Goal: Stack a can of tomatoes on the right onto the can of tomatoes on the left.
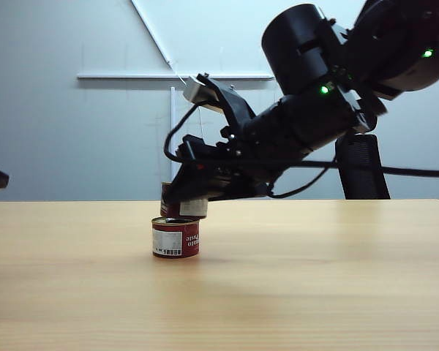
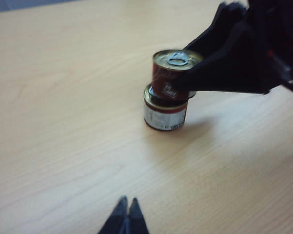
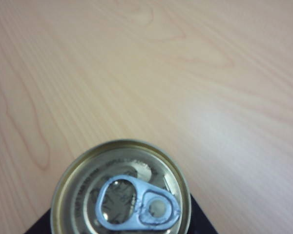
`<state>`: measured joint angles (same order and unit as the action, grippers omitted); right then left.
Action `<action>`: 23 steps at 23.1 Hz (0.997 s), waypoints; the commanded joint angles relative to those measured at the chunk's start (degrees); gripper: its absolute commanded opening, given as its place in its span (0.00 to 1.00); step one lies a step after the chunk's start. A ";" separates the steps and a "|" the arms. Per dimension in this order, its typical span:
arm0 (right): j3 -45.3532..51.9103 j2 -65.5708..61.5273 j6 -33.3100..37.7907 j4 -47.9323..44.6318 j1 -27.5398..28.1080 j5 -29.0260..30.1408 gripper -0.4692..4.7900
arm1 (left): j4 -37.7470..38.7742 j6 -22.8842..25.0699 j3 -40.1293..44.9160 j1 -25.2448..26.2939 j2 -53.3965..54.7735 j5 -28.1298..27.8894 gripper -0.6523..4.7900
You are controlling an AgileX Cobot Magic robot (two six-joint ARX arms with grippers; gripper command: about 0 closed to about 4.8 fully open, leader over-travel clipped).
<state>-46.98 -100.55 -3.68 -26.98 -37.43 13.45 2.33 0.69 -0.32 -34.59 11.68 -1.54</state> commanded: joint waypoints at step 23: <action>-8.09 3.82 11.15 -3.32 -1.14 -0.59 1.00 | -0.66 0.37 -0.22 2.49 -0.57 1.38 0.12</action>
<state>-53.89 -98.94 4.23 -28.36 -38.41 11.09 2.37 0.69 -0.30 -33.61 11.18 -1.13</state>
